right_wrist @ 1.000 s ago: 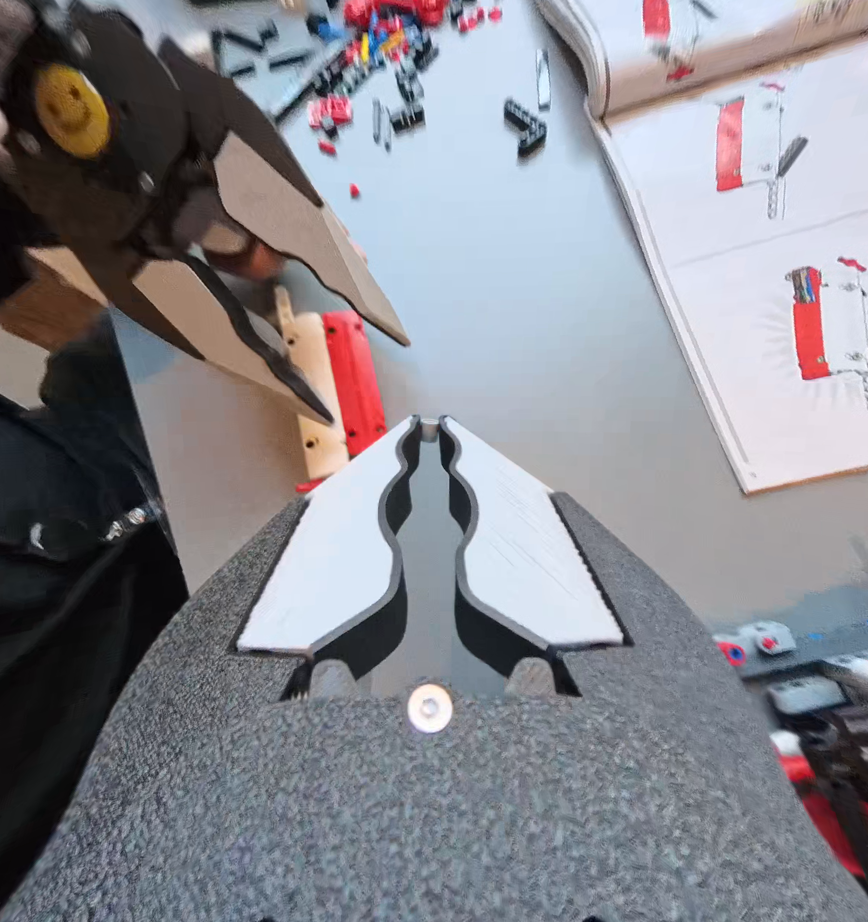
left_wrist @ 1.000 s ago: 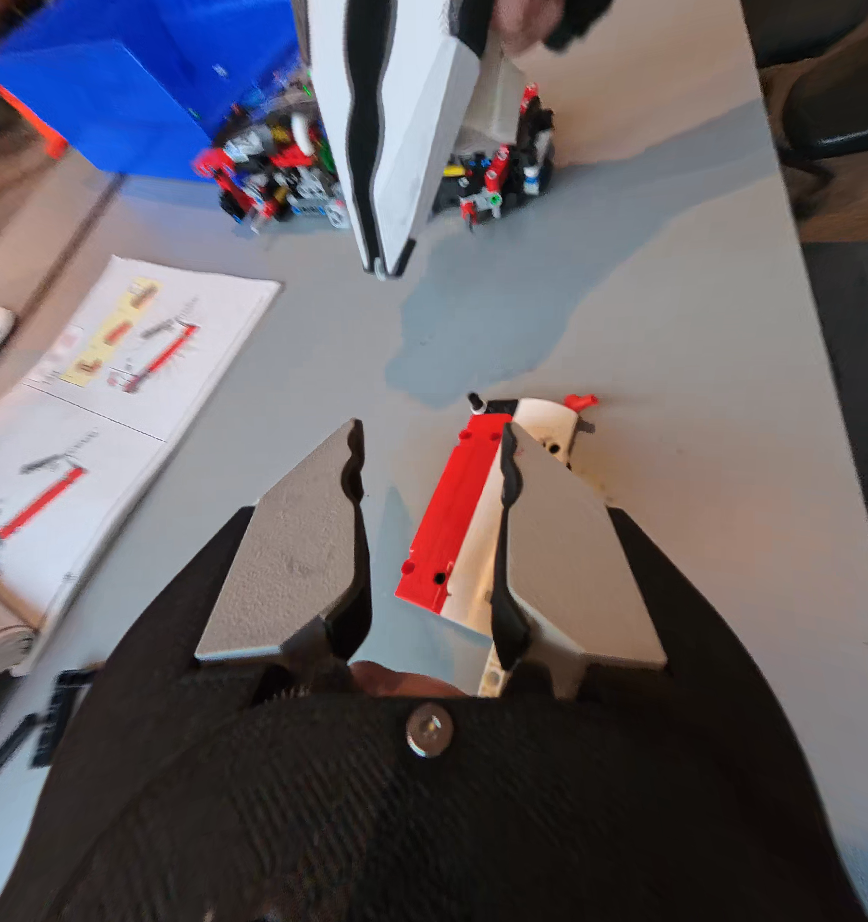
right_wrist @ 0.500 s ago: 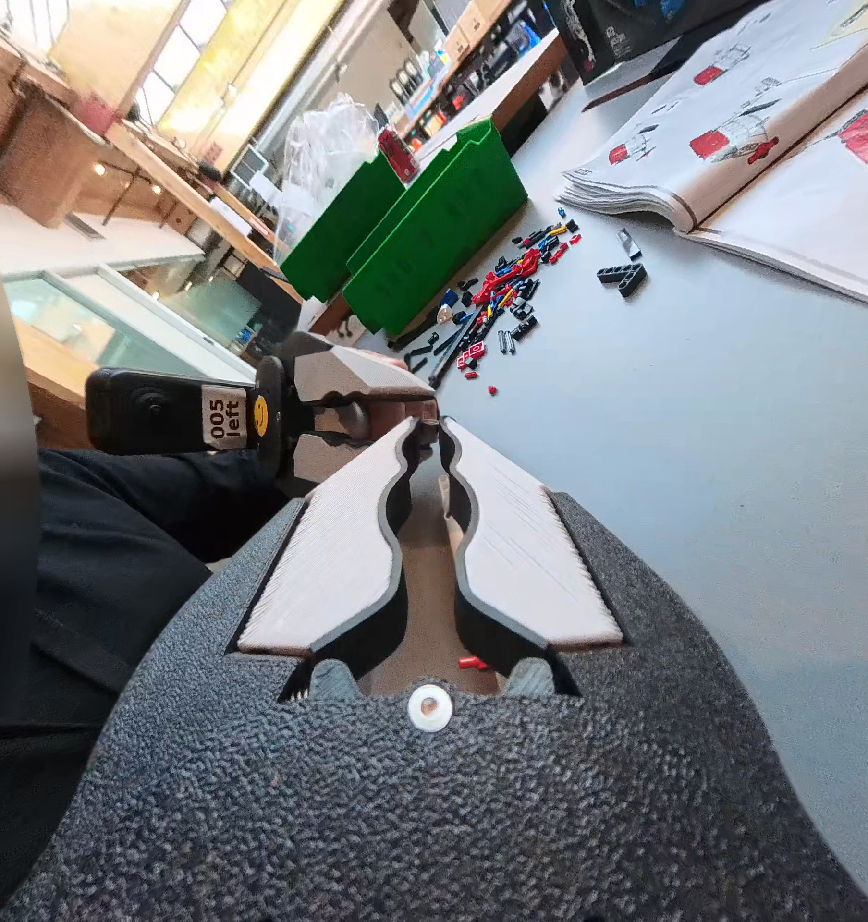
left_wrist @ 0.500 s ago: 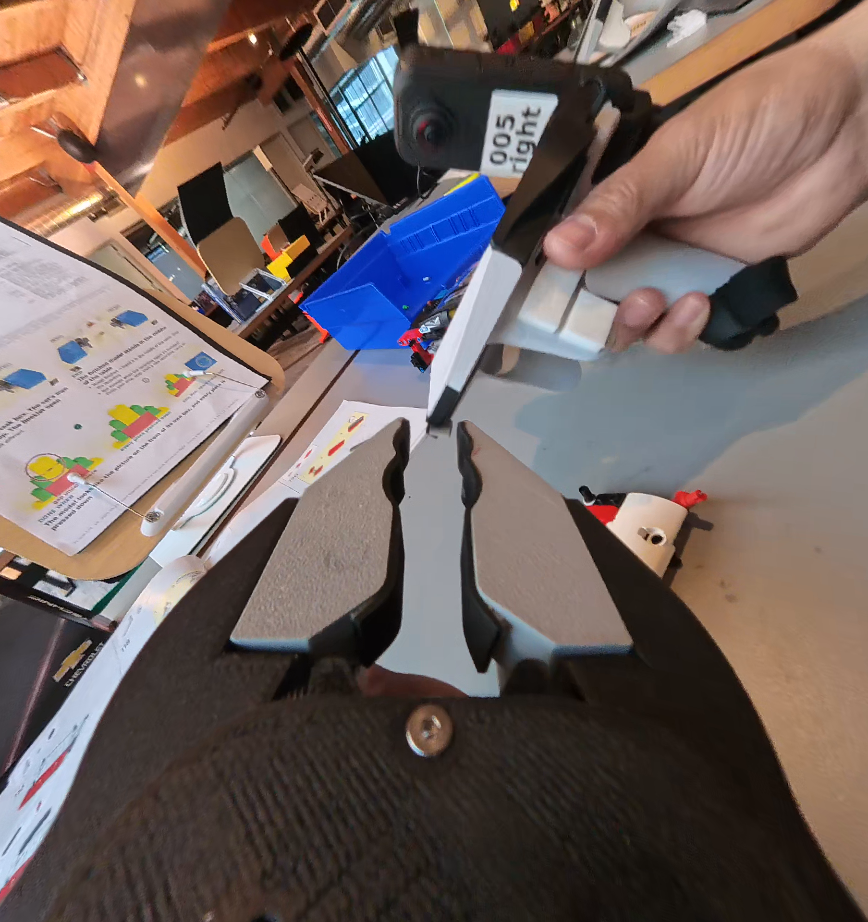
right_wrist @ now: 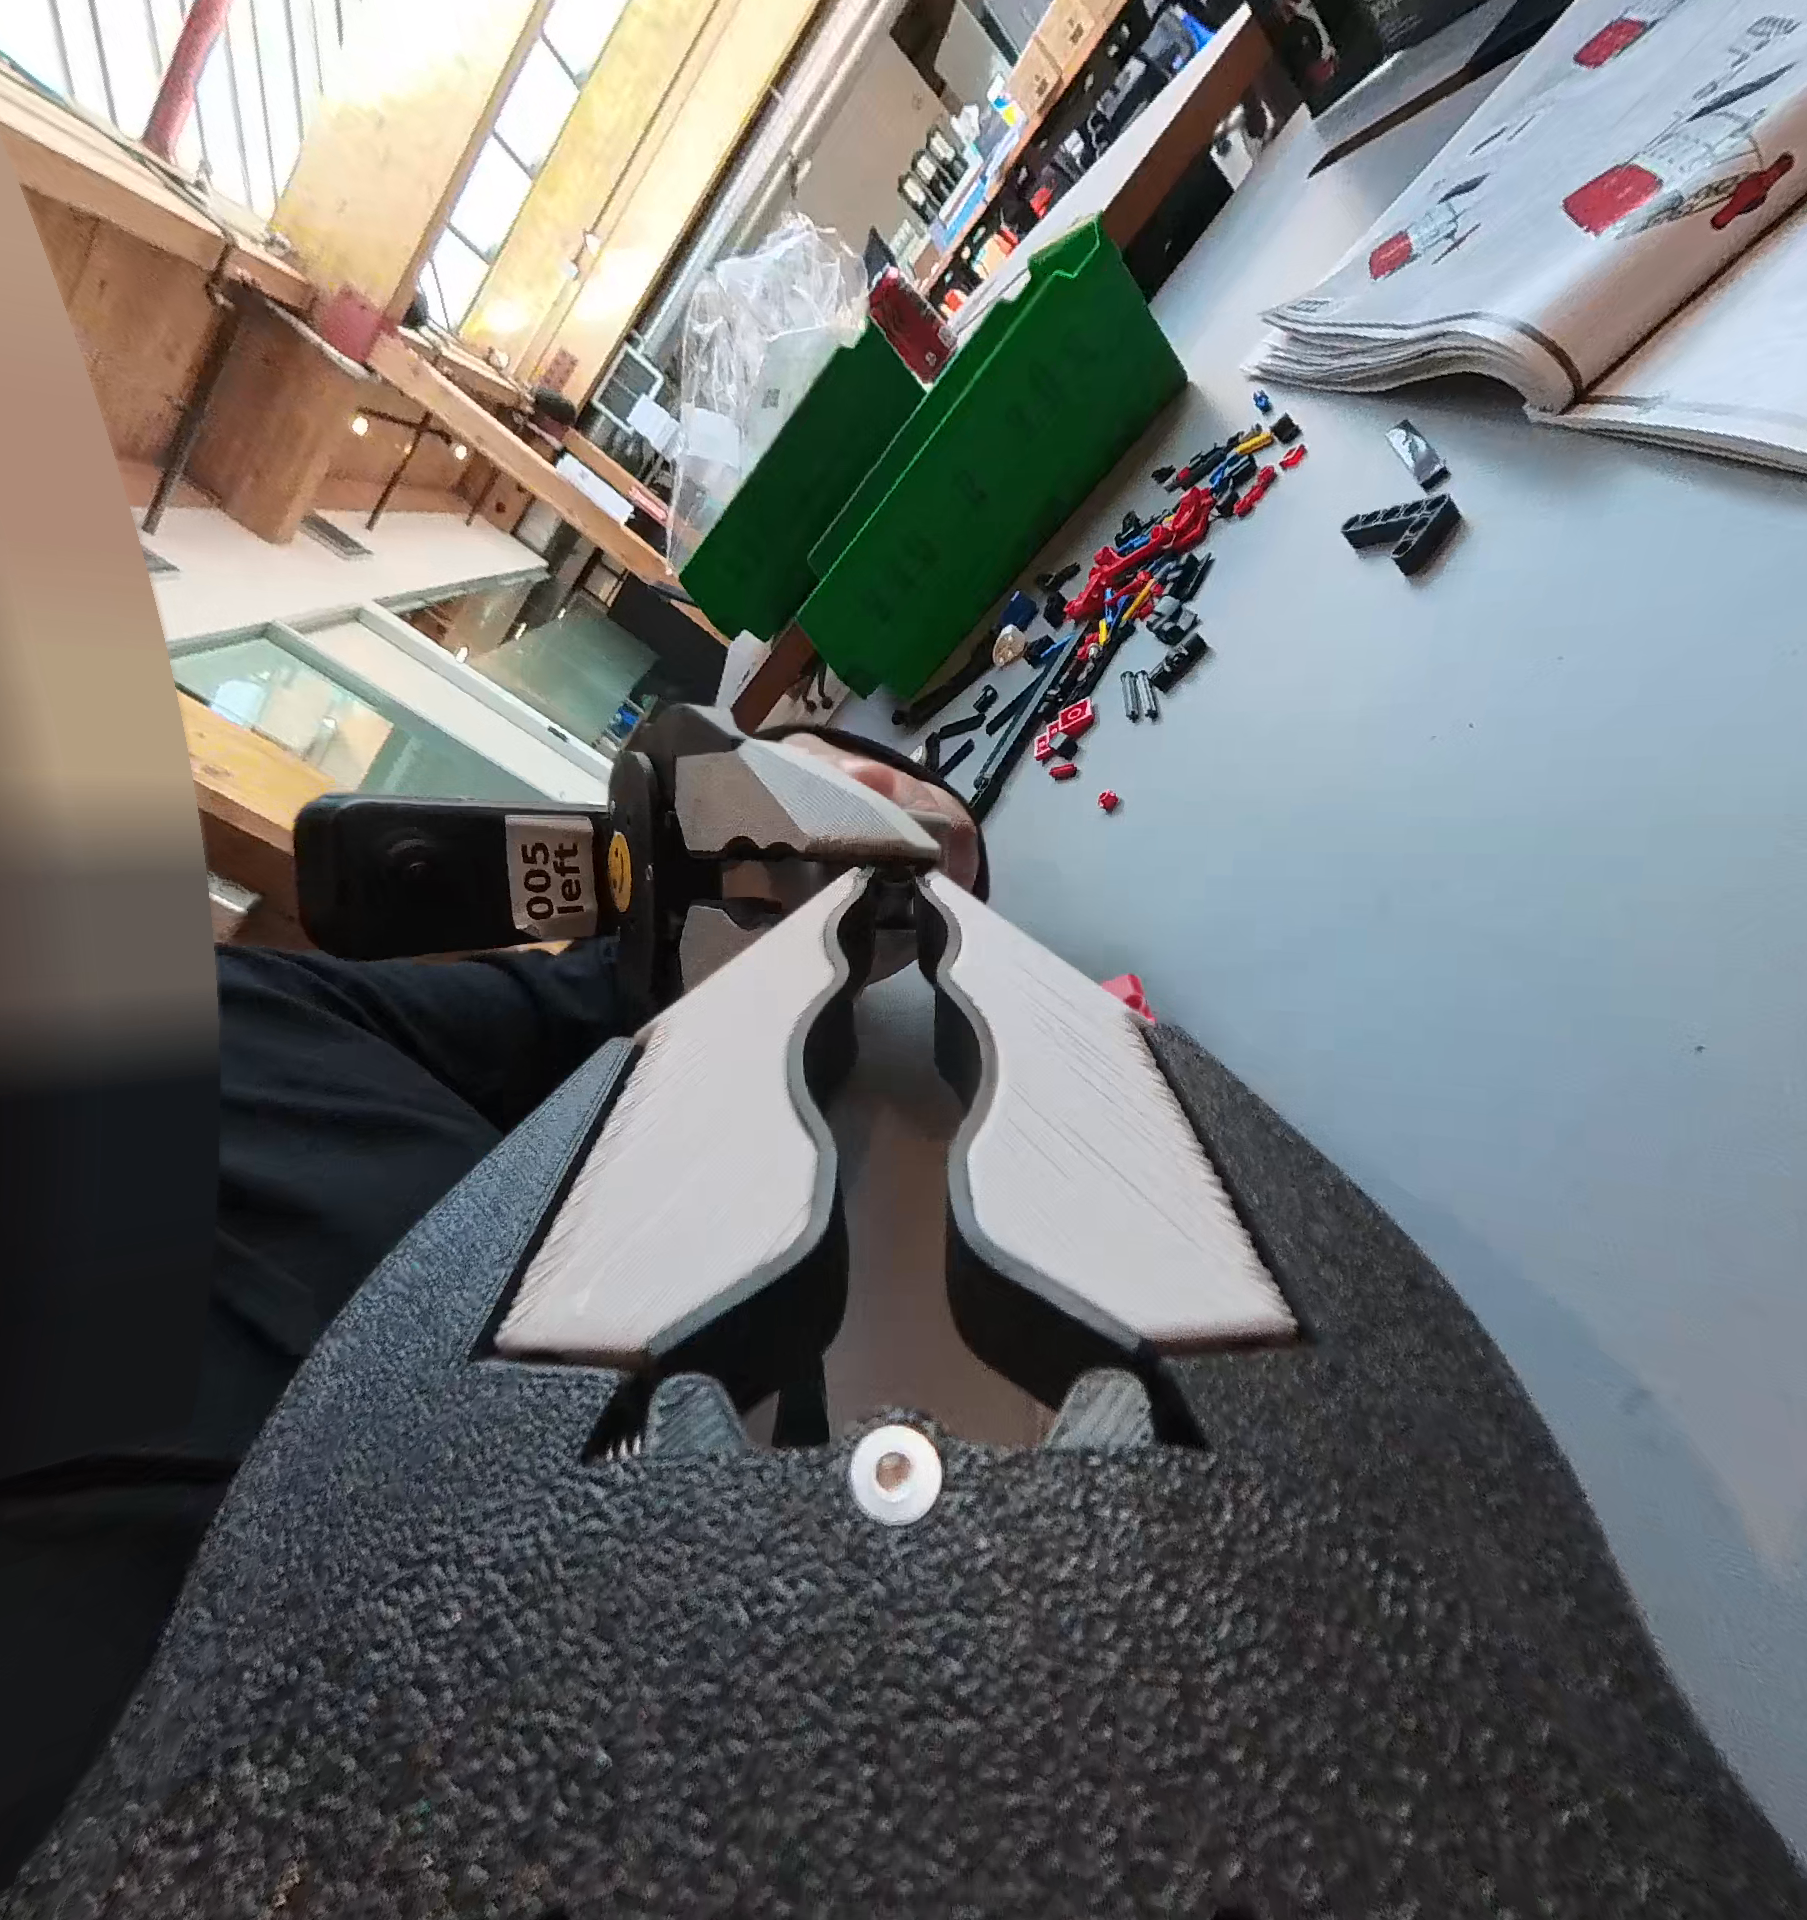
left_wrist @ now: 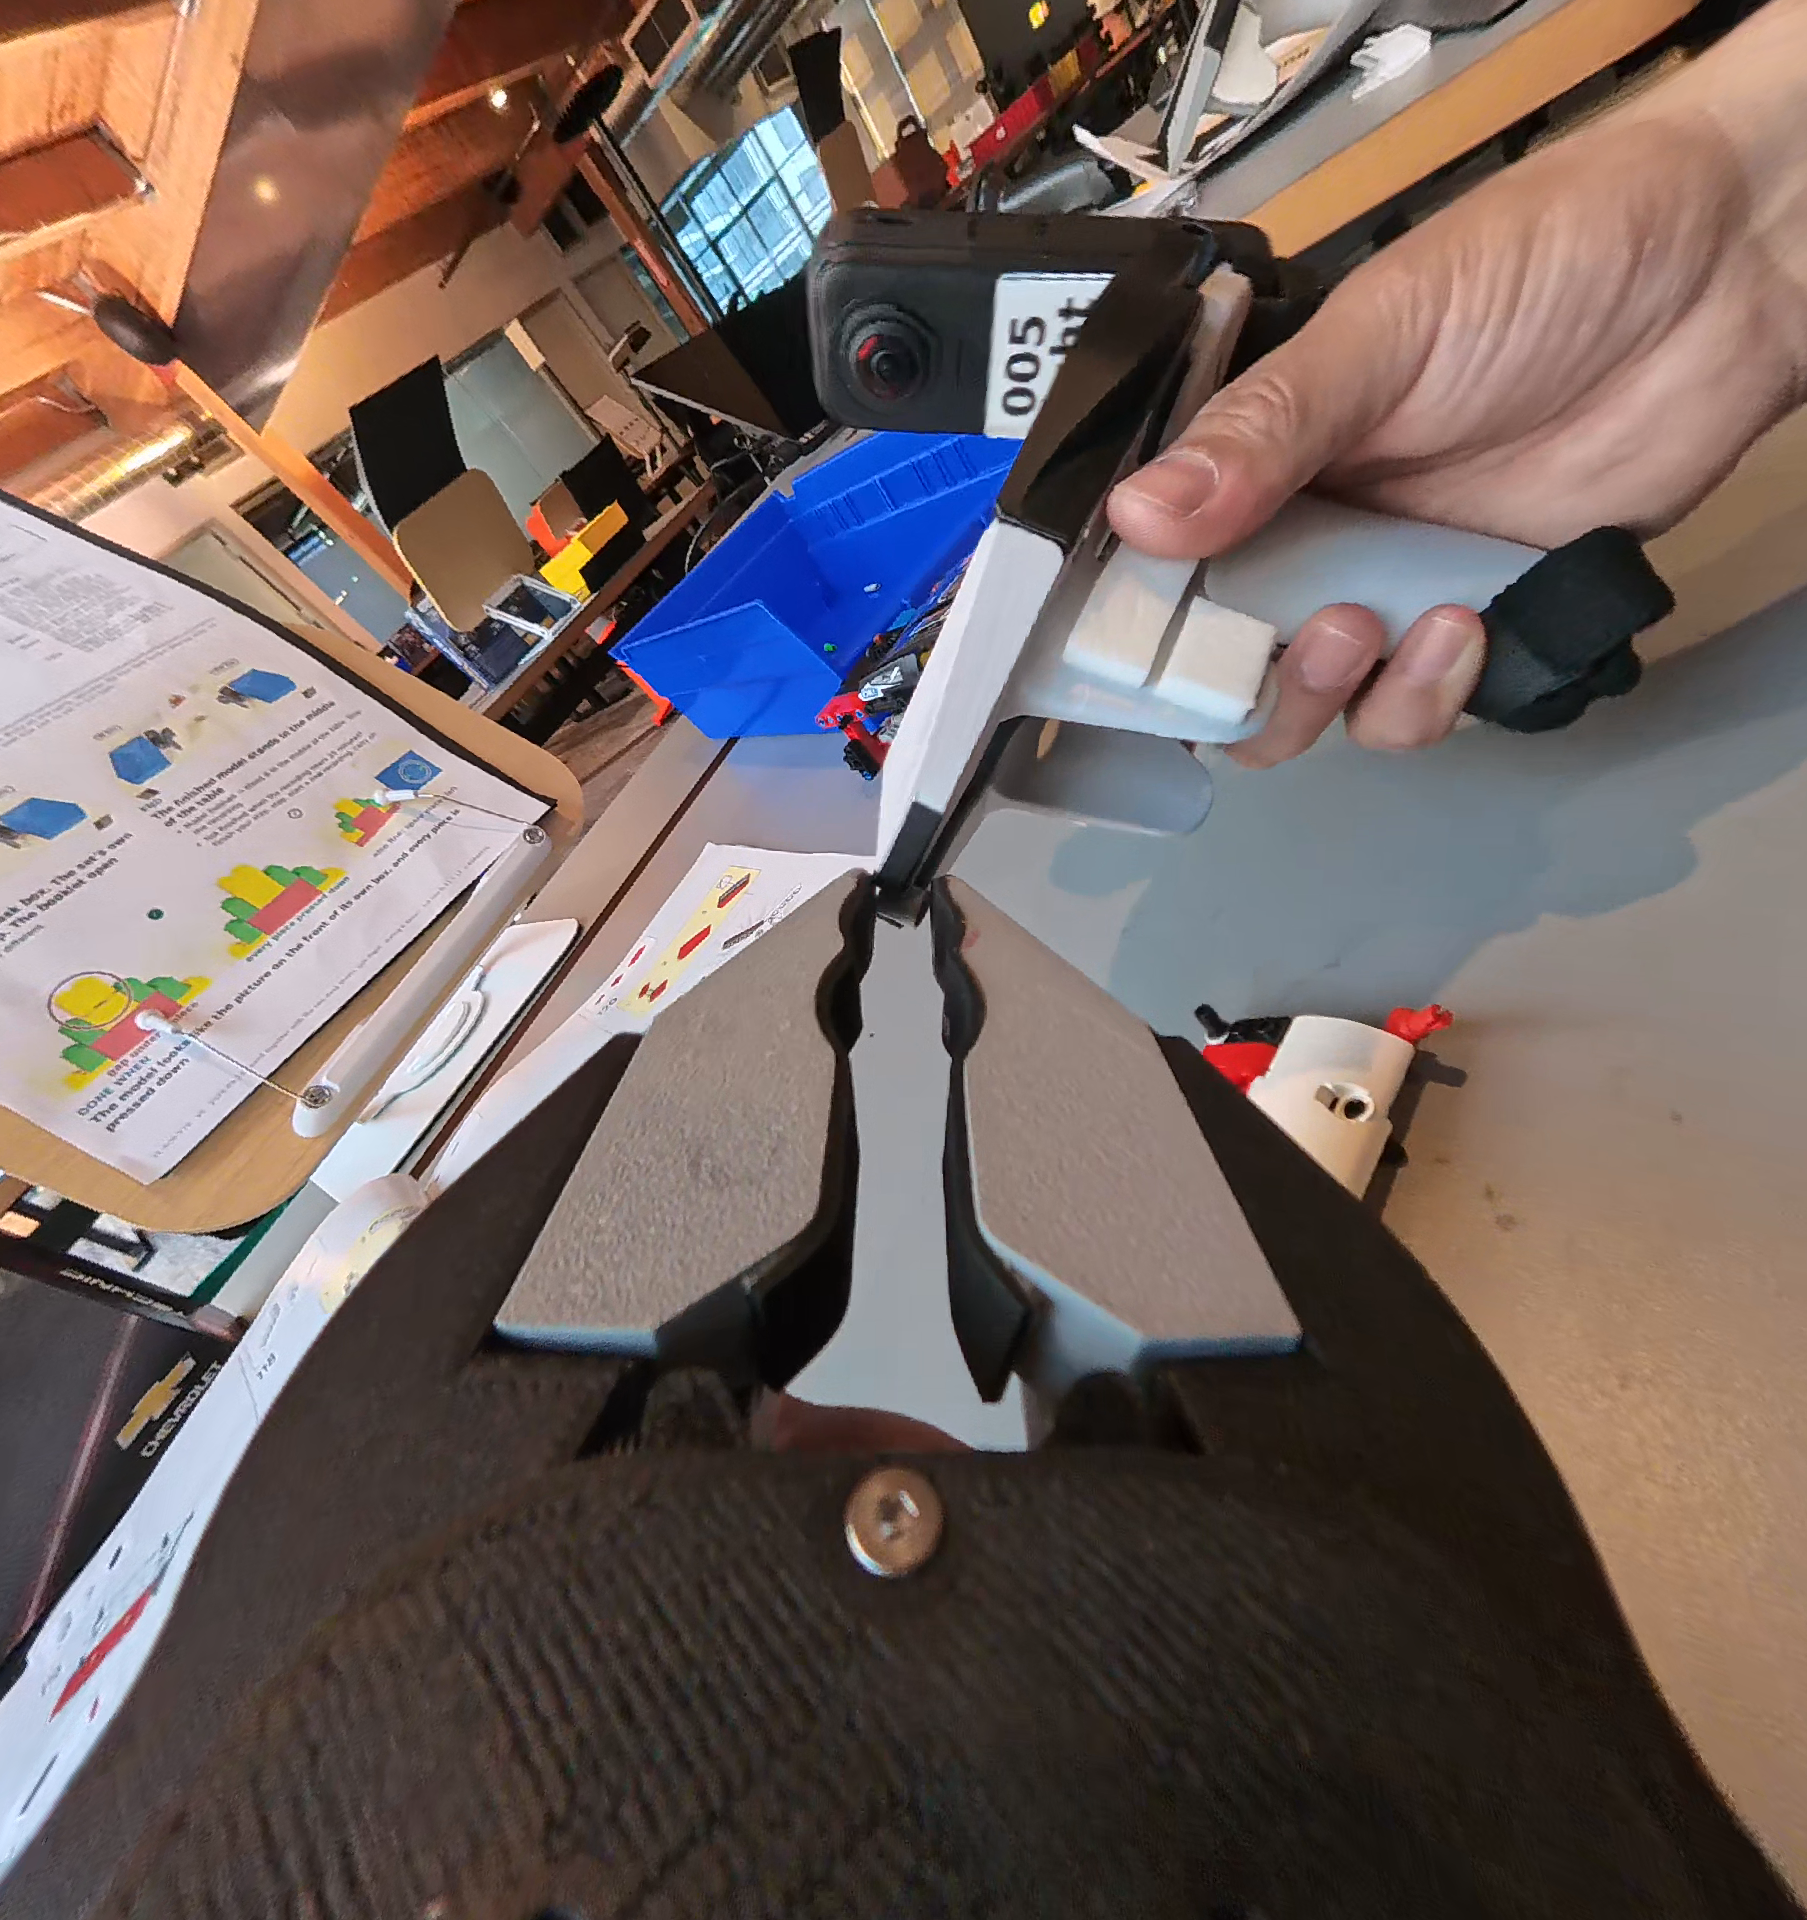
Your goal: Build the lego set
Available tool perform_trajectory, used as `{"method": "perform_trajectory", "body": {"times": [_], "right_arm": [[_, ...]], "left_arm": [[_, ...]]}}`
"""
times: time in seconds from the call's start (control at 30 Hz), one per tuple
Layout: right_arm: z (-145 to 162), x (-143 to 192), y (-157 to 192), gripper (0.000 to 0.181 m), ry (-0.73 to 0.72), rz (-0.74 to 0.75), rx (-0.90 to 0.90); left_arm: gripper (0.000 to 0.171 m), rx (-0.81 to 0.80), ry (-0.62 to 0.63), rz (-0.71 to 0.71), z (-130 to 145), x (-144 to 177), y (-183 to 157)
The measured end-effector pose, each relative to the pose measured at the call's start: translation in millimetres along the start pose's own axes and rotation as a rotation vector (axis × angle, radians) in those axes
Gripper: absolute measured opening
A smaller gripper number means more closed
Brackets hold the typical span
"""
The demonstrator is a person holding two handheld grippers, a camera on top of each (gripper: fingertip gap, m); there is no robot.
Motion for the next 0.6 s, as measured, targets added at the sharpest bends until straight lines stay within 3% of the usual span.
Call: {"method": "perform_trajectory", "body": {"times": [0.23,0.6], "right_arm": [[-7.9,9.7,7.5,0.002,0.148,0.086,0.160],[-9.2,5.8,9.0,0.009,0.223,0.073,0.194]], "left_arm": [[0.008,-0.045,-0.014,0.038,0.2,0.6,-3.3],[0.008,-0.087,-0.034,0.058,0.0,0.5,-7.1]]}}
Point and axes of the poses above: each gripper's, where its closed fingertips meet, x back along the fingers, z out of its underside, y = z × x across the jaws, the point moved 9 cm from there along x, back along the fingers, and after that the axes turned 11 degrees about z, right-handed, at the moved point
